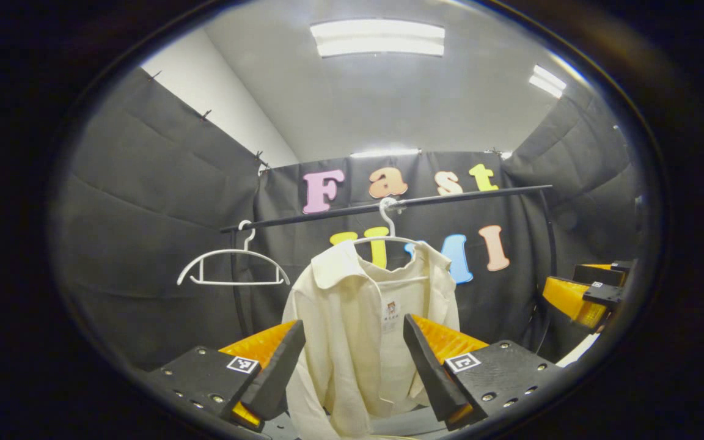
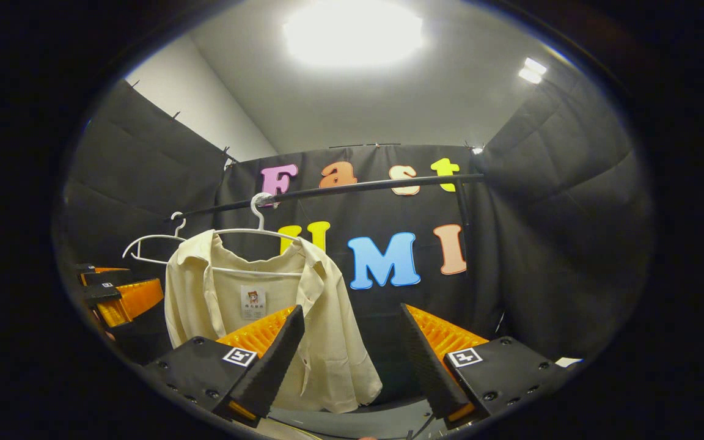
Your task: Grasp the clothes on the hanger with both hands and then place them into the laundry hamper below.
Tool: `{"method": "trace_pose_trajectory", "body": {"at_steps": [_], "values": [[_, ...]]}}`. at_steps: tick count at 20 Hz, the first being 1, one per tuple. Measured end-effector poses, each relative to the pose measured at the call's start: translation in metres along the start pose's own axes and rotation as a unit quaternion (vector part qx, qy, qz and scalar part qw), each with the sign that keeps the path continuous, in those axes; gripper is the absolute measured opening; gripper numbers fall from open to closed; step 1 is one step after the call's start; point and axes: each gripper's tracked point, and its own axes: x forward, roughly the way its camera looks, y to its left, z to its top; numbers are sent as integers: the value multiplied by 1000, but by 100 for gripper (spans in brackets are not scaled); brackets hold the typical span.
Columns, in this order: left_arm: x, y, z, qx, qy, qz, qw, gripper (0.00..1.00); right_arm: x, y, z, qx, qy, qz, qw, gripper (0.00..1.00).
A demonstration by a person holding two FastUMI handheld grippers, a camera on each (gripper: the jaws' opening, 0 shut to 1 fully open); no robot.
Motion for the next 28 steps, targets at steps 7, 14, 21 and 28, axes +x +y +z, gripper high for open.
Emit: {"method": "trace_pose_trajectory", "body": {"at_steps": [7, 14, 21, 28], "values": [[56, -22, -13, 12, 8, 22, 1000, 94, 62, 4, -7, 15, -1, 39, 999, 98], [106, -21, -22, 29, 10, 57, 998, 94, 116, 28, -17, 23, -5, 89, 996, 97], [147, -11, -42, 53, 23, 96, 994, 94, 171, 56, -38, 44, 7, 127, 991, 98], [166, -1, -51, 73, 30, 130, 988, 94, 218, 73, -63, 41, 25, 124, 991, 97]]}}
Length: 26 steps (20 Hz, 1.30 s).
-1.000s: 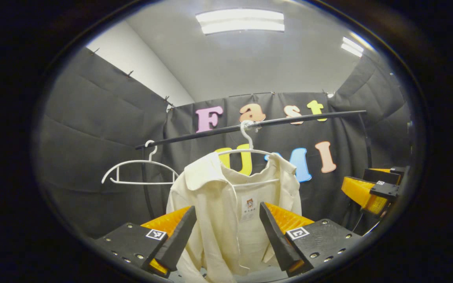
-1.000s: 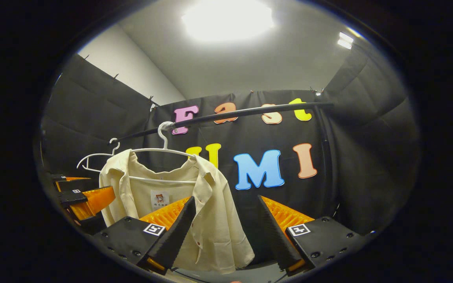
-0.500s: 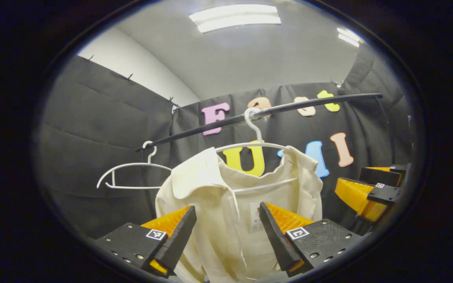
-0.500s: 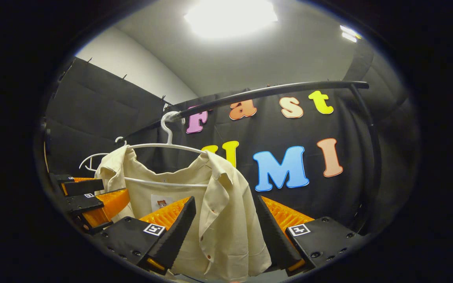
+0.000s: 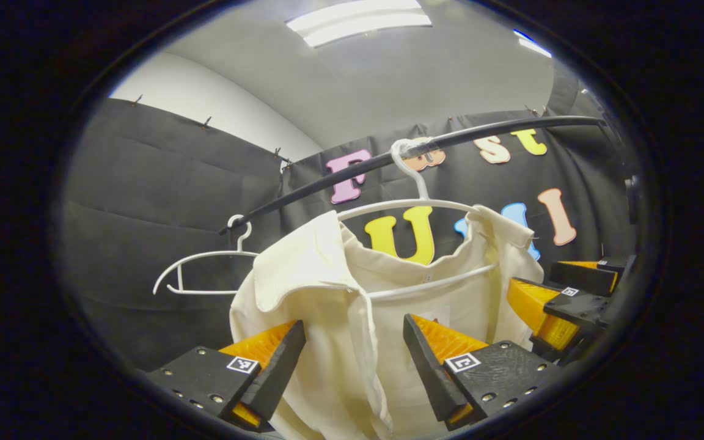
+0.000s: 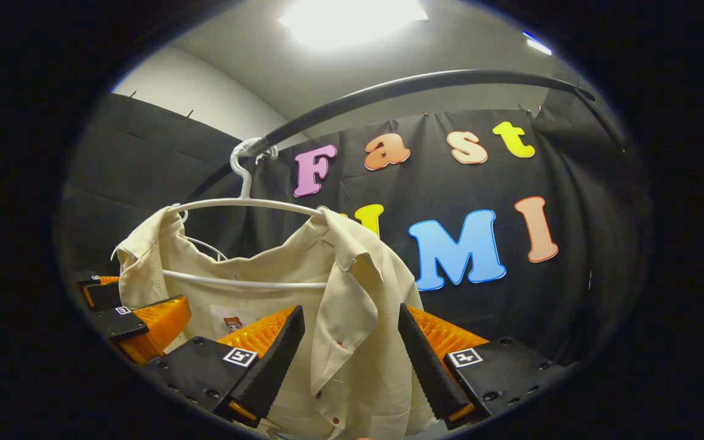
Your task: Grasp the clothes on the hanger with both hands and then place them into the laundry hamper below.
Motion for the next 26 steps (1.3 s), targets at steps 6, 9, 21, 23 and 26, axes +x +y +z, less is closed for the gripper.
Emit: {"method": "trace_pose_trajectory", "body": {"at_steps": [6, 9, 21, 23, 26], "values": [[18, 16, -8, 30, 4, 58, 998, 77, 33, -6, -27, 10, 26, -32, 999, 97], [23, 28, -8, 37, -1, 83, 996, 65, 43, -10, -31, 11, 27, -49, 998, 97], [26, 49, -7, 19, -14, 87, 996, 7, 67, -41, -17, -15, -3, -108, 994, 6], [23, 53, -3, 14, -19, 88, 996, 4, 68, -47, -17, -32, 3, -107, 994, 7], [15, 64, 7, 18, -25, 91, 995, 0, 57, -75, 2, -45, -24, -163, 985, 6]]}}
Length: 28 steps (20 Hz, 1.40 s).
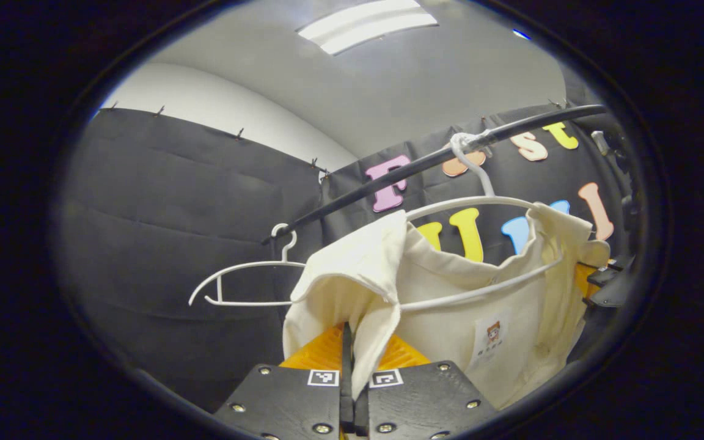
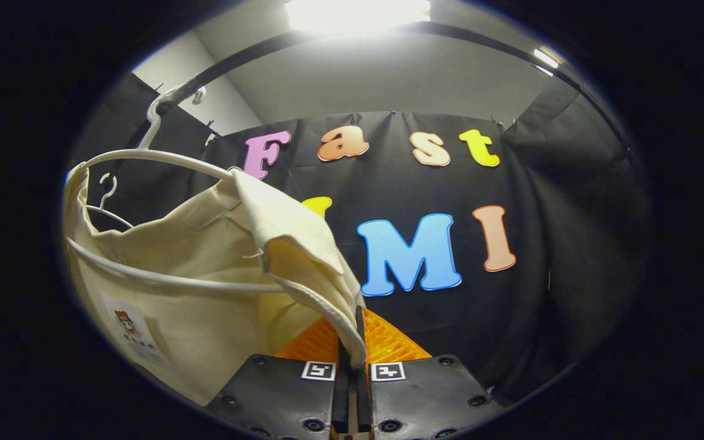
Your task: Grasp the clothes on the hanger with both hands and then place them into the laundry hamper below.
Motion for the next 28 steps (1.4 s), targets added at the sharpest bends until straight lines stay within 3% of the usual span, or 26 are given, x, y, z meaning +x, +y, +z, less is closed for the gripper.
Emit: {"method": "trace_pose_trajectory", "body": {"at_steps": [2, 9, 11, 15, 24, 28], "values": [[-5, 6, 3, 3, 5, -6, 1000, 0, -1, -3, 12, -1, -10, -2, 1000, 2], [-18, 32, 29, 12, 11, -4, 1000, 0, 10, -22, 36, 0, -41, -16, 999, 2], [-24, 31, 47, 8, -5, -14, 1000, 0, 11, -24, 32, 4, -35, -14, 999, 1], [-18, 35, 98, 62, -73, -9, 995, 0, 17, -28, 30, 6, -34, -19, 999, 1], [-16, 34, 67, 49, -40, -33, 997, 0, 21, -34, 27, 7, -28, -9, 1000, 2], [5, 51, 66, 39, -43, -22, 998, 2, 32, -28, 28, 5, -29, 5, 1000, 2]]}}
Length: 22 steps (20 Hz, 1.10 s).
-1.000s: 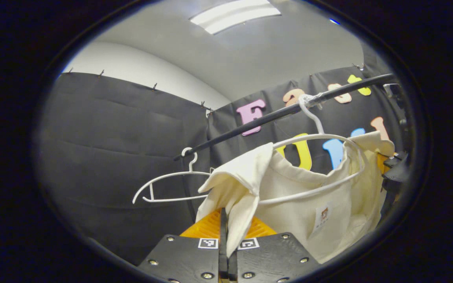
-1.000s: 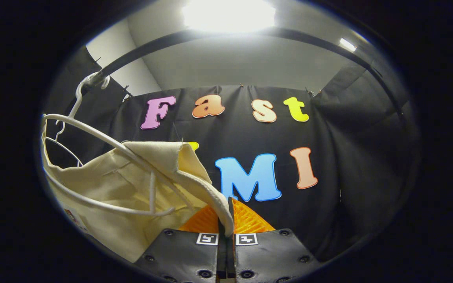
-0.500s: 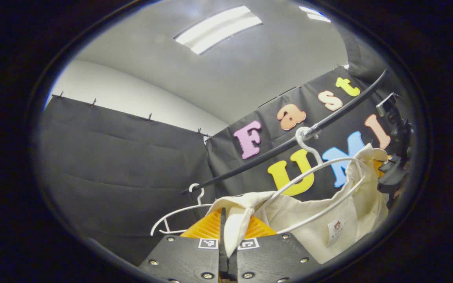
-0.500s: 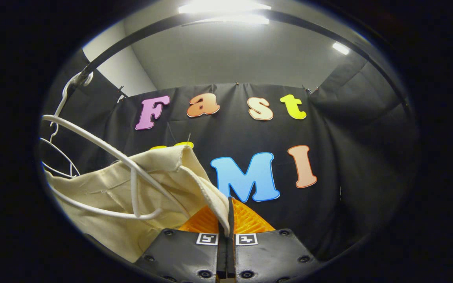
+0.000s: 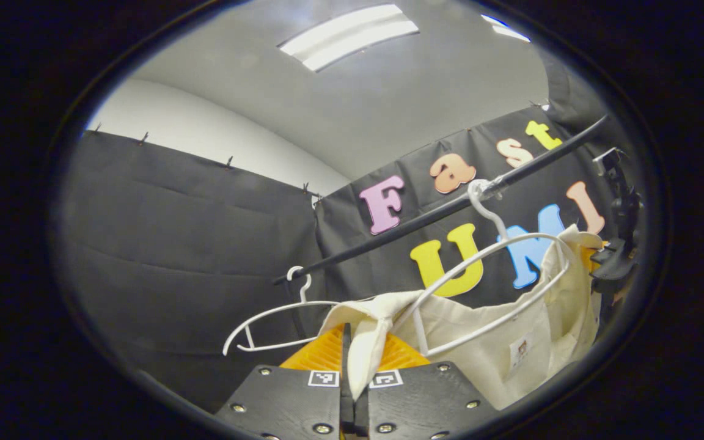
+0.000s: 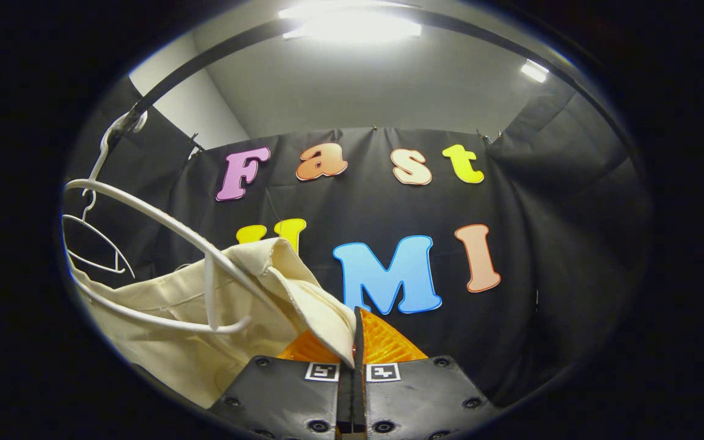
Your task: Grasp the clothes on the hanger with both hands and then place them into the laundry hamper below.
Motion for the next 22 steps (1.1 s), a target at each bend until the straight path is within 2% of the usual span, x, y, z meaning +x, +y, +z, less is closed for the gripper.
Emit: {"method": "trace_pose_trajectory", "body": {"at_steps": [2, 9, 15, 17, 18, 20, 21, 22], "values": [[12, 9, -5, 4, 4, 2, 1000, 5, 10, 6, 0, 0, -3, 8, 1000, 2], [30, 20, -31, -4, 9, -2, 1000, 4, 26, 24, -29, -6, 17, 32, 999, 2], [32, 17, -26, -14, -1, -35, 999, 5, 47, 19, -30, 35, 37, 41, 998, 2], [39, 14, -18, -9, -12, -44, 999, 0, 56, 22, -33, 32, 42, 49, 997, 1], [41, 15, -20, -4, -11, -45, 999, 5, 57, 24, -39, 29, 49, 52, 997, 0], [41, 12, -25, -6, -11, -51, 999, 5, 51, 28, -54, 21, 63, 56, 996, 1], [41, 11, -30, -5, -12, -53, 999, 0, 47, 28, -59, 17, 68, 56, 996, 2], [42, 9, -33, -6, -12, -55, 998, 0, 43, 28, -66, 14, 73, 56, 996, 2]]}}
